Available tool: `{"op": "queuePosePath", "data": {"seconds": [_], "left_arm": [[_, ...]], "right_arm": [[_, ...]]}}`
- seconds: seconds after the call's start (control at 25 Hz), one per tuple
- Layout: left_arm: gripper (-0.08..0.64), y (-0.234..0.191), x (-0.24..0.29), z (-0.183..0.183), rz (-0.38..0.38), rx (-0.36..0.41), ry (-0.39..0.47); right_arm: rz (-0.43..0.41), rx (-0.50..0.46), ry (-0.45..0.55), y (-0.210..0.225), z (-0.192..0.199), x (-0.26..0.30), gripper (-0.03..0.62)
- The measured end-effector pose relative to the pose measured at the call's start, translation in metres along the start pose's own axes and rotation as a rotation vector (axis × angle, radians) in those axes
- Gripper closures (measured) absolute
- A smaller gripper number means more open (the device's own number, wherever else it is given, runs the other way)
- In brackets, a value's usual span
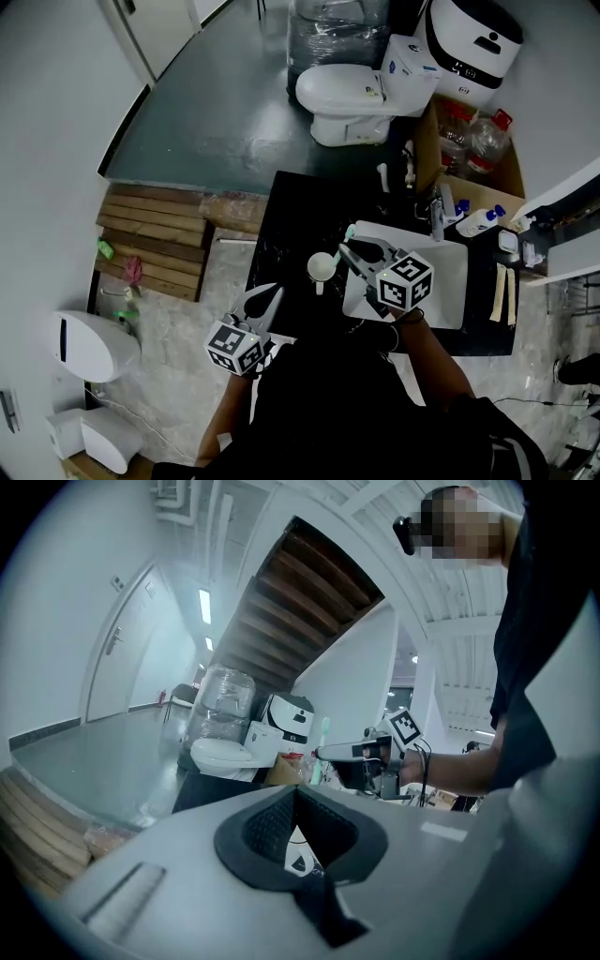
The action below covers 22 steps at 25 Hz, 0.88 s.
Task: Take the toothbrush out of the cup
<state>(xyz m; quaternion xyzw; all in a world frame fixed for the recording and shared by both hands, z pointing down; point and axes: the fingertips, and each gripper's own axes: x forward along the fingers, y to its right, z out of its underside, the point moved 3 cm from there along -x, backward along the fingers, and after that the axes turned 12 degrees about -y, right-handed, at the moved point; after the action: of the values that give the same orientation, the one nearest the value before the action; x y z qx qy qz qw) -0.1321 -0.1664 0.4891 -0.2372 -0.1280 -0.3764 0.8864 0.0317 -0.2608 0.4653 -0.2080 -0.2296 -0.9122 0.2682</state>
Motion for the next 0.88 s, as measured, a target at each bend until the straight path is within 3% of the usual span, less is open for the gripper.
{"op": "queuePosePath", "data": {"seconds": [0.88], "left_arm": [[0.551,0.009,0.012,-0.004,0.027,0.015,-0.029]], "right_arm": [[0.068,0.016,-0.030,0.019,0.024,-0.024,0.552]]}}
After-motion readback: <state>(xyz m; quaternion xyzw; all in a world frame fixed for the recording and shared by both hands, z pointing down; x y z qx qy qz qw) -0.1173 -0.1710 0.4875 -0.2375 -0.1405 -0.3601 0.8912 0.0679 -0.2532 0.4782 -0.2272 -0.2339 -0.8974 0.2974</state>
